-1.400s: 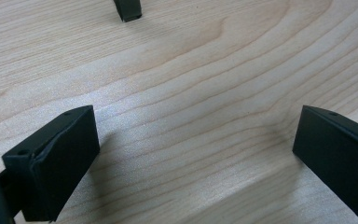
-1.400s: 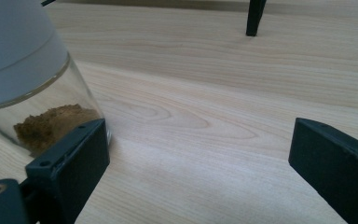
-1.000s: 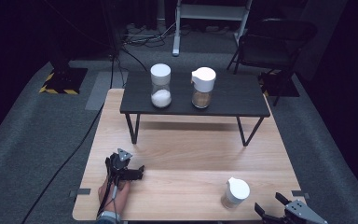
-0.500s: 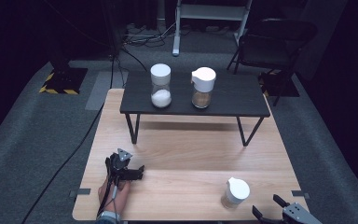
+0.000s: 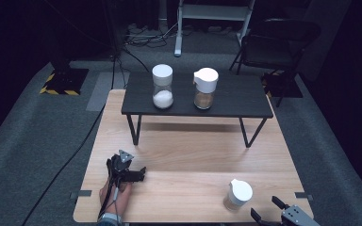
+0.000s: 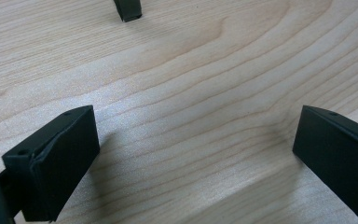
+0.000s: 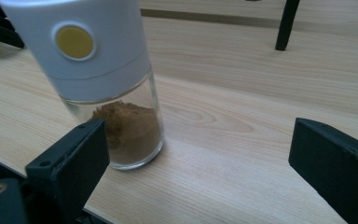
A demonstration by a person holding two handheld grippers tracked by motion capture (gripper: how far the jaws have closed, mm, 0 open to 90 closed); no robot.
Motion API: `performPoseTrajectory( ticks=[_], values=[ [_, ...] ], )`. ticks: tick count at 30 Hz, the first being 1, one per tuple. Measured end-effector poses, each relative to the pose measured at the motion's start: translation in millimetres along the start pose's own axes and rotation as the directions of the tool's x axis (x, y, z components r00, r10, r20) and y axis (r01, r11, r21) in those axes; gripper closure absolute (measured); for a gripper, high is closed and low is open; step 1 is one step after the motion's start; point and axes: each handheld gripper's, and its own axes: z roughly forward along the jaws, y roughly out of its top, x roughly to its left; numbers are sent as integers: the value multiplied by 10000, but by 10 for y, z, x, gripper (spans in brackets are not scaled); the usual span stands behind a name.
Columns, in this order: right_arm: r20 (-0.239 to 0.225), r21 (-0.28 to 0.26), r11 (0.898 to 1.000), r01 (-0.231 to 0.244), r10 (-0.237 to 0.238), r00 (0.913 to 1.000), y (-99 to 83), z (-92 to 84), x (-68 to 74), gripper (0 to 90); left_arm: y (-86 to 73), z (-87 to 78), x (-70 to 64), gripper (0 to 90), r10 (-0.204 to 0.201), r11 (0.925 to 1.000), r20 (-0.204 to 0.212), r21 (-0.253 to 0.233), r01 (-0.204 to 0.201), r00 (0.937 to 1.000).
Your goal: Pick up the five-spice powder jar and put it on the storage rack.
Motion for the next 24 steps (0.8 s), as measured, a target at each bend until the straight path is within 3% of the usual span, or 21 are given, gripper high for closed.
performPoseTrajectory(
  ticks=[13,24],
  values=[
    [-638,27,9991,431,-428,9970,4,133,220,49,0,0,0,4,2,10000,0,0,-2,10000],
    [-691,-181,9983,554,-566,9960,-26,180,342,48,0,0,1,4,2,10000,1,0,-2,10000]
  ],
)
